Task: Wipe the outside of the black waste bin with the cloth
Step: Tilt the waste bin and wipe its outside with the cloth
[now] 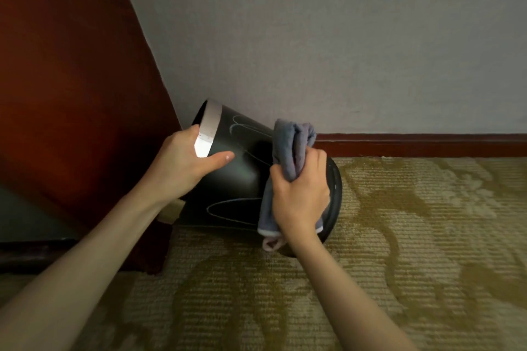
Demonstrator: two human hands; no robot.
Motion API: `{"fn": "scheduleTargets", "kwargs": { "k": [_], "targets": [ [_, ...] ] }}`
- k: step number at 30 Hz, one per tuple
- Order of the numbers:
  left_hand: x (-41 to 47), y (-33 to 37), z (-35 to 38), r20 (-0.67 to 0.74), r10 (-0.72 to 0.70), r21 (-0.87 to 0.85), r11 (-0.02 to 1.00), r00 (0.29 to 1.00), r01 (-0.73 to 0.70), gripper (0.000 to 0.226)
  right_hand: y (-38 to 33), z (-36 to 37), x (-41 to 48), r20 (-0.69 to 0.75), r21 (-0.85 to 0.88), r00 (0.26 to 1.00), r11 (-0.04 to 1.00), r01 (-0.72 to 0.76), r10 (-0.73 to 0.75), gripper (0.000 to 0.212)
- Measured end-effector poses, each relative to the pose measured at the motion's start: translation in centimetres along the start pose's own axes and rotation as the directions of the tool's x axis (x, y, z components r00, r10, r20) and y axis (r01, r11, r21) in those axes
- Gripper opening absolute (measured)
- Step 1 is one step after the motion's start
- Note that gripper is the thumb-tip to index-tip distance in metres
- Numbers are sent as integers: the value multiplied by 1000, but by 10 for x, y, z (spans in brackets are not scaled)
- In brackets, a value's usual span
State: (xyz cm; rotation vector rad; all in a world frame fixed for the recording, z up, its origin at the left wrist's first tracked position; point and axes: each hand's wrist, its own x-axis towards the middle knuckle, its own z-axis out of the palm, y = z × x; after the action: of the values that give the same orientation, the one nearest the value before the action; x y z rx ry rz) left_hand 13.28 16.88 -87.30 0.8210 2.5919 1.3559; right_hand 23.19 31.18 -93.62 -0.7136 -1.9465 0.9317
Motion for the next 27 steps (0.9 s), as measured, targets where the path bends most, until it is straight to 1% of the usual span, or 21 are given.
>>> {"fn": "scheduleTargets", "kwargs": {
  "k": [2, 4, 7, 9, 12, 14, 17, 21, 23, 27],
  "targets": [
    [-3, 0, 1, -15, 12, -4, 1000, 1000, -12, 33, -1, 2, 19, 43, -37, 995, 995, -93, 94, 31],
    [-7, 0, 2, -11, 12, -1, 1000, 1000, -12, 40, -2, 6, 43, 85, -110, 978, 977, -181, 190, 32],
    [-11, -1, 4, 23, 5, -29, 1000, 1000, -4, 43, -2, 15, 76, 201, -194, 945, 956, -219, 257, 28],
    [-11, 0, 4, 46, 1, -34, 999, 999, 1, 49, 0, 22, 94, 288, -232, 911, 945, -232, 294, 26],
    [-9, 2, 5, 55, 1, -53, 999, 998, 2, 50, 3, 32, 118, 394, -289, 849, 924, -251, 353, 43],
    [-9, 4, 9, 44, -1, -76, 997, 999, 4, 47, 5, 37, 126, 423, -305, 830, 920, -246, 362, 50],
    [-12, 11, 18, -5, 15, -81, 997, 1000, -16, 42, 9, 37, 129, 413, -316, 842, 922, -224, 346, 50],
    [-12, 15, 23, -27, 12, -77, 997, 1000, -14, 47, 9, 29, 122, 375, -297, 868, 929, -222, 327, 42],
    [-12, 16, 23, -27, 10, -67, 998, 1000, -12, 46, 7, 24, 114, 339, -282, 885, 932, -227, 318, 39],
    [-8, 18, 23, -60, 38, 1, 999, 997, -38, 32, -6, 15, 86, 219, -189, 945, 961, -201, 241, 30]
  ]
}}
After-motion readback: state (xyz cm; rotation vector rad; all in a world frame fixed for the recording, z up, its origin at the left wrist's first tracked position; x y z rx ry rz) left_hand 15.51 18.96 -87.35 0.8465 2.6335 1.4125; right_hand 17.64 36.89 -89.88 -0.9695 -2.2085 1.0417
